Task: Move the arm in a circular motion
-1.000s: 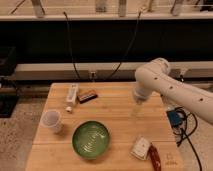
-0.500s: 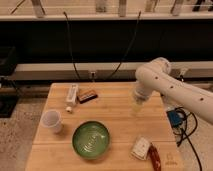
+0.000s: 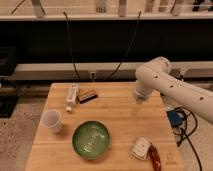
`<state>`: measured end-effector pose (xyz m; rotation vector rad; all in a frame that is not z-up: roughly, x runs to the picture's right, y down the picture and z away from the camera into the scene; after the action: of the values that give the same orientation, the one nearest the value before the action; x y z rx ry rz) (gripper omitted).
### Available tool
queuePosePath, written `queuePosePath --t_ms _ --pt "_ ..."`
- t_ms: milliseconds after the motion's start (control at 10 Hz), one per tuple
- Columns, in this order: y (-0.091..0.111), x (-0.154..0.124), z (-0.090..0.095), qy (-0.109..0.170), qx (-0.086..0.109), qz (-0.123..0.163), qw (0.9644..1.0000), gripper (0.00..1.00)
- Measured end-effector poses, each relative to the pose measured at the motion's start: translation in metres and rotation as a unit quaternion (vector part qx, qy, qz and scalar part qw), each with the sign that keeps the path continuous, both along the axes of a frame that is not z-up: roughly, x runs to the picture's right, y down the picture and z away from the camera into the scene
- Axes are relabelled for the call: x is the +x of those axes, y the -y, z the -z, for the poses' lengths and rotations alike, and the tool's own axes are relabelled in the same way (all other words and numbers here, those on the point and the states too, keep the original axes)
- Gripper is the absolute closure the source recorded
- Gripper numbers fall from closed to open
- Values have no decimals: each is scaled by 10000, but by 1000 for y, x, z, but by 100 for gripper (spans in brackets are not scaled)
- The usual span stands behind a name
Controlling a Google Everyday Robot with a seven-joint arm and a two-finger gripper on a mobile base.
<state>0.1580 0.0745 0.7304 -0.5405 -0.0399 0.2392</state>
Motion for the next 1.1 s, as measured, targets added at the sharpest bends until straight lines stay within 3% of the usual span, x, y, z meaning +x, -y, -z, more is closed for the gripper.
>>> queuePosePath --t_ms 1100 --pt "4 3 -1 -33 -30 -30 10000 20"
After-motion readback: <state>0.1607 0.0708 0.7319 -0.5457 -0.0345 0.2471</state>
